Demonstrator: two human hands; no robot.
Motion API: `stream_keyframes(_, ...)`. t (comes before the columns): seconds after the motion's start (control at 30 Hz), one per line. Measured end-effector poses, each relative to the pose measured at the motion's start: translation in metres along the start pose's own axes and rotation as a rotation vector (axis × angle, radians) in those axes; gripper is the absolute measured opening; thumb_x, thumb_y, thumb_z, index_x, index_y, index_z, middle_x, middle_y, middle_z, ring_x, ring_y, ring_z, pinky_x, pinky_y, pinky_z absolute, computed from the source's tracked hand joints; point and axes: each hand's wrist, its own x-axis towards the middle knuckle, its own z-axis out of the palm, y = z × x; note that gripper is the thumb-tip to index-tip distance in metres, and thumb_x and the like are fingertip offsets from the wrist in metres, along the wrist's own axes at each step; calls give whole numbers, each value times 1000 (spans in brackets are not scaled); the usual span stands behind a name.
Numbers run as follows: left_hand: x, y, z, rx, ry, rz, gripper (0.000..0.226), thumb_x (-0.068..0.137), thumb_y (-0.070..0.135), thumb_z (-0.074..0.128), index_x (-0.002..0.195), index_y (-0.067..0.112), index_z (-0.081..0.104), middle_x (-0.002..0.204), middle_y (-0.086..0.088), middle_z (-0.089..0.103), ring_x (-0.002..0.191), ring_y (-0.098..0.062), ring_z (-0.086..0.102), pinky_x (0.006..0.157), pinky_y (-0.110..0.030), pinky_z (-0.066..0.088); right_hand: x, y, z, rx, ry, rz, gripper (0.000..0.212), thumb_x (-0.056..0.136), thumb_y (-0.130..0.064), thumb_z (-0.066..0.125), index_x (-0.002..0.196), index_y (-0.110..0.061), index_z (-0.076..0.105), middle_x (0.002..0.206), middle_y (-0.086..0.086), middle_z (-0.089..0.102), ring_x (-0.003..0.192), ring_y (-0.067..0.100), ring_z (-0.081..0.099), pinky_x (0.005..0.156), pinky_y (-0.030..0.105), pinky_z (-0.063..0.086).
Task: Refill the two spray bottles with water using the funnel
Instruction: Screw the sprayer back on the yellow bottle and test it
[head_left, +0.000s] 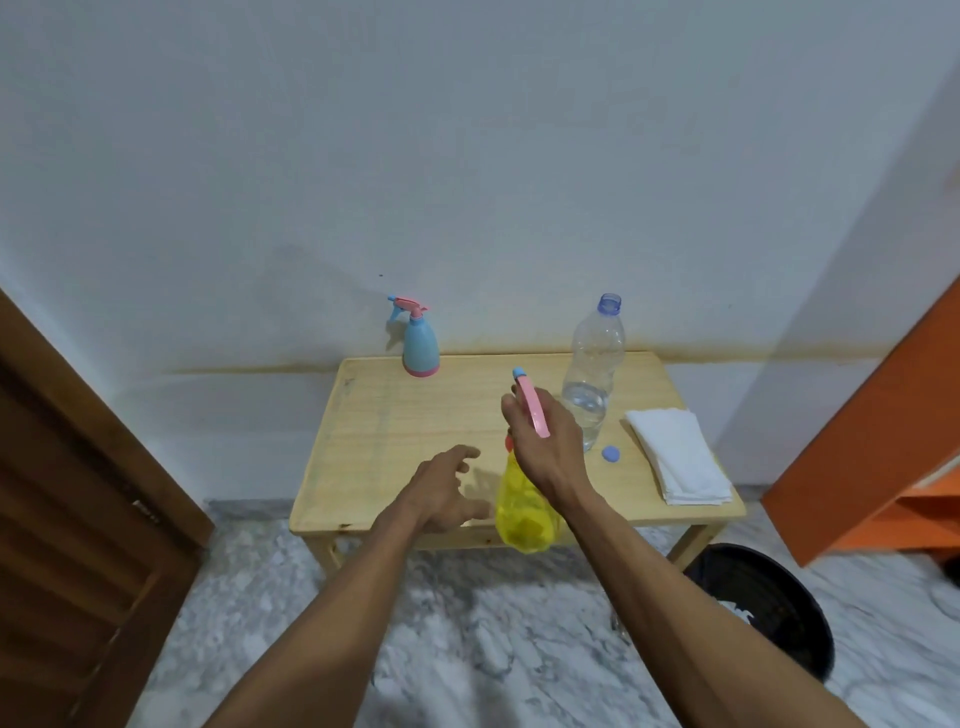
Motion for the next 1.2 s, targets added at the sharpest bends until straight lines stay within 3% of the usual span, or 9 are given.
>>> stream_keyframes(0.1, 6, 20, 11, -97, -15, 117, 105, 57, 43, 92, 147, 36, 37, 136, 7, 49, 121, -16, 52, 95, -34, 48, 7, -14, -16, 32, -41, -73, 27, 100, -37, 59, 103, -12, 67, 94, 9, 70, 89, 20, 64, 79, 32, 50)
stream_keyframes(0.23, 10, 30, 17, -183, 51, 199, 97, 59, 45, 90, 143, 39, 42, 140, 14, 52, 126, -9, 51, 95, -35, 48, 22, -18, -25, 53, -118, -107, 29, 99, -39, 60, 100, -12, 69, 93, 8, 72, 93, 23, 64, 87, 44, 52)
stream_keyframes(0.37, 21, 29, 12, -227, 63, 223, 86, 63, 45, 89, 139, 36, 49, 131, 19, 60, 124, 2, 51, 96, -32, 46, 44, -14, -21, 62, -171, -118, 26, 96, -44, 64, 93, -21, 74, 94, -3, 73, 94, 12, 65, 89, 42, 54)
stream_keyframes(0.47, 41, 23, 6, -229, 109, 221, 78, 64, 41, 88, 134, 32, 53, 120, 19, 66, 115, 3, 58, 95, -29, 48, 66, -8, -9, 128, -184, -115, 16, 89, -43, 74, 100, -31, 74, 97, -8, 75, 93, 9, 68, 86, 36, 56)
stream_keyframes(0.57, 73, 12, 0, -246, 223, 187, 79, 60, 43, 86, 131, 30, 55, 115, 16, 67, 109, 0, 61, 94, -38, 53, 92, 5, 9, 133, -159, -101, 30, 80, -38, 84, 104, -31, 68, 97, -14, 73, 89, 0, 66, 76, 20, 51)
stream_keyframes(0.77, 149, -3, -15, -268, 349, 154, 82, 55, 44, 88, 130, 33, 55, 111, 13, 68, 106, -2, 61, 88, -31, 55, 155, 28, 42, -25, -20, -104, 28, 79, -35, 85, 103, -30, 70, 98, -15, 69, 88, -1, 59, 67, 8, 40)
stream_keyframes(0.9, 209, -6, -32, -261, 373, 148, 77, 55, 43, 88, 125, 31, 56, 105, 13, 69, 101, -8, 64, 87, -33, 54, 211, 33, 64, -56, -15, -91, 25, 82, -31, 83, 102, -29, 69, 92, -15, 71, 87, 4, 63, 68, 23, 50)
stream_keyframes(1.1, 290, -22, -51, -279, 288, 159, 84, 64, 47, 81, 139, 25, 51, 126, 7, 64, 115, -11, 58, 97, -32, 49, 285, 46, 94, -88, -8, -29, 25, 84, -26, 81, 106, -26, 68, 89, -17, 69, 89, 7, 65, 73, 29, 55)
stream_keyframes(1.2, 319, -29, -55, -286, 305, 164, 72, 69, 31, 82, 136, 22, 55, 121, 5, 67, 109, -11, 60, 94, -24, 48, 306, 57, 105, -73, -14, 1, 25, 84, -21, 81, 105, -25, 67, 91, -15, 70, 91, 5, 66, 77, 35, 57)
